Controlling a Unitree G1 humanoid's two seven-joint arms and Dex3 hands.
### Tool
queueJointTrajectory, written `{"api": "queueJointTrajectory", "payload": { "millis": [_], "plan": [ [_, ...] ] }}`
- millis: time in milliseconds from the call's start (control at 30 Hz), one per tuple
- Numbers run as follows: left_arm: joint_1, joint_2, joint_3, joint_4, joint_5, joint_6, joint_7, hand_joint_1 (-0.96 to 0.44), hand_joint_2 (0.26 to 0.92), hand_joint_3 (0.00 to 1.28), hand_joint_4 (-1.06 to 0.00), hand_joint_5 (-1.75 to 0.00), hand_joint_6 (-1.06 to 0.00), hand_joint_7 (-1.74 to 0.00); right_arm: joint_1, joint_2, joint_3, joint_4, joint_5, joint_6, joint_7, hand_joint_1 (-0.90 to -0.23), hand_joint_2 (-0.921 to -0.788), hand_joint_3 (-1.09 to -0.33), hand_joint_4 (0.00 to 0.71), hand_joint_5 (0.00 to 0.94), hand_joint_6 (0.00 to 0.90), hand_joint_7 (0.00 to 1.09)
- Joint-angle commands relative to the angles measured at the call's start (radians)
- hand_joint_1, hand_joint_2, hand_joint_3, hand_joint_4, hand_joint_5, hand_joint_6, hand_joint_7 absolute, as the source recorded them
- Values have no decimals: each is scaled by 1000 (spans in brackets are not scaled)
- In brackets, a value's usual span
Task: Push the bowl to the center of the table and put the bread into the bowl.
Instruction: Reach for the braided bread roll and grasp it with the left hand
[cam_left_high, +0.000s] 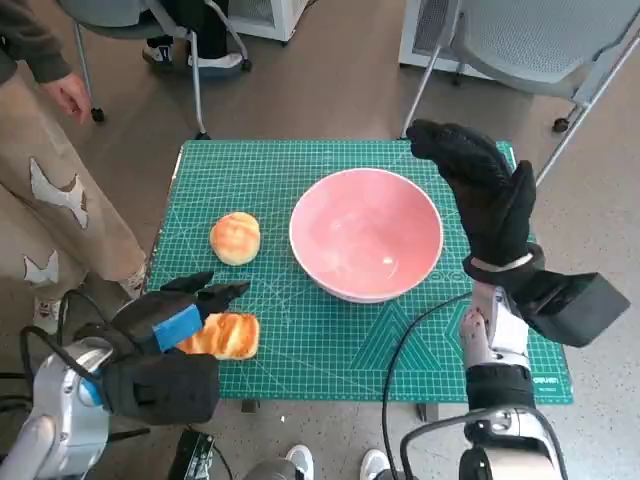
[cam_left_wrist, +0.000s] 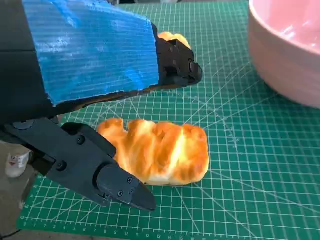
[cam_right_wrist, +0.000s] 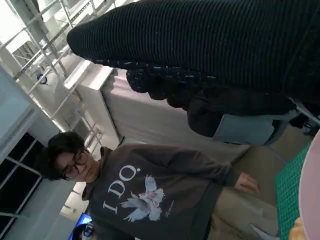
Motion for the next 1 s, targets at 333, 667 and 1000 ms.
{"api": "queueJointTrajectory", "payload": {
  "millis": [333, 667, 1000],
  "plan": [
    [-63, -14, -51, 92, 31, 6, 14, -343, 718, 2, -135, -22, -231, -196, 38, 8, 2, -22, 0, 17, -6, -643, -921, -701, 235, 0, 118, 467],
    [-87, -29, -87, 147, 56, 24, 22, -319, 718, 2, -141, -19, -216, -221, 39, 8, 2, -27, 2, 16, -2, -647, -921, -700, 236, 0, 113, 478],
    [-103, -46, -119, 190, 87, 54, 26, -292, 719, 1, -155, -15, -132, -395, 42, 10, 2, -32, 4, 14, 0, -649, -921, -700, 236, 0, 108, 487]
  ]
}}
